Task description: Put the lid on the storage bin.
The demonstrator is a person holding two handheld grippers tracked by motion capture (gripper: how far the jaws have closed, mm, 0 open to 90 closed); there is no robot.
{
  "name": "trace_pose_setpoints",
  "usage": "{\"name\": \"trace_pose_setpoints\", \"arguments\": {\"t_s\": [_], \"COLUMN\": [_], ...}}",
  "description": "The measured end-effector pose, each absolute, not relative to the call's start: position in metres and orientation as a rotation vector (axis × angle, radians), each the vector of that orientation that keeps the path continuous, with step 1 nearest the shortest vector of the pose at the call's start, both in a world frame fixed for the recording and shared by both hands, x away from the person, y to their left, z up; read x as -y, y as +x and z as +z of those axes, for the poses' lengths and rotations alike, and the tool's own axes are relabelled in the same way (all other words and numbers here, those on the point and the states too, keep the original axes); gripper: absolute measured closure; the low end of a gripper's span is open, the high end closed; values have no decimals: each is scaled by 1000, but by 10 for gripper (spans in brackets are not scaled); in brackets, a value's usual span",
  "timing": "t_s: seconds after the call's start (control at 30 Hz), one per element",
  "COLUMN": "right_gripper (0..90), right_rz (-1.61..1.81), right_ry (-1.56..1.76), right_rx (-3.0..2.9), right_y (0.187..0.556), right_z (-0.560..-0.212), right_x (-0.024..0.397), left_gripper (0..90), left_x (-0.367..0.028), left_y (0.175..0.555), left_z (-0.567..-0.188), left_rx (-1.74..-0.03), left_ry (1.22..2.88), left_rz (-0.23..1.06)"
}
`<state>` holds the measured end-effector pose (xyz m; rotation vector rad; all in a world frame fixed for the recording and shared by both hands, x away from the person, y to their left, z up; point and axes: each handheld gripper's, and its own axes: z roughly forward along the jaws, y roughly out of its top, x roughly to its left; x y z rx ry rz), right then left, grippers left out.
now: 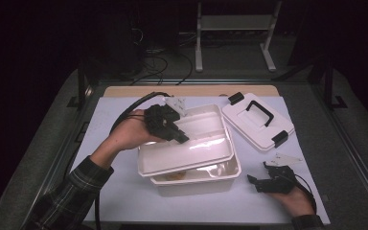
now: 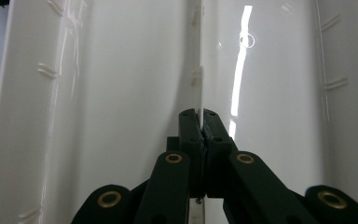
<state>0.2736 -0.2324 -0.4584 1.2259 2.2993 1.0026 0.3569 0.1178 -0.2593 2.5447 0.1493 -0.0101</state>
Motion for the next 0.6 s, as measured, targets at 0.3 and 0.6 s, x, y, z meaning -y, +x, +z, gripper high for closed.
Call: {"name": "trace_pose_setpoints", "arguments": {"t_s": [0.3, 0.6], "right_gripper": [179, 179], "right_rz": [1004, 1005], "right_ry": [1230, 1233], "right_rx": [-2300, -2300], "right_y": [273, 273], "right_z": [-458, -458], "right_x": [232, 232], "left_gripper": [888, 887], "left_x": [-92, -89], "left_y": [356, 361], "left_z": [-278, -291], "left_rx": [-118, -130], "left_ry": [2563, 2574], "left_rz": [-53, -73]}}
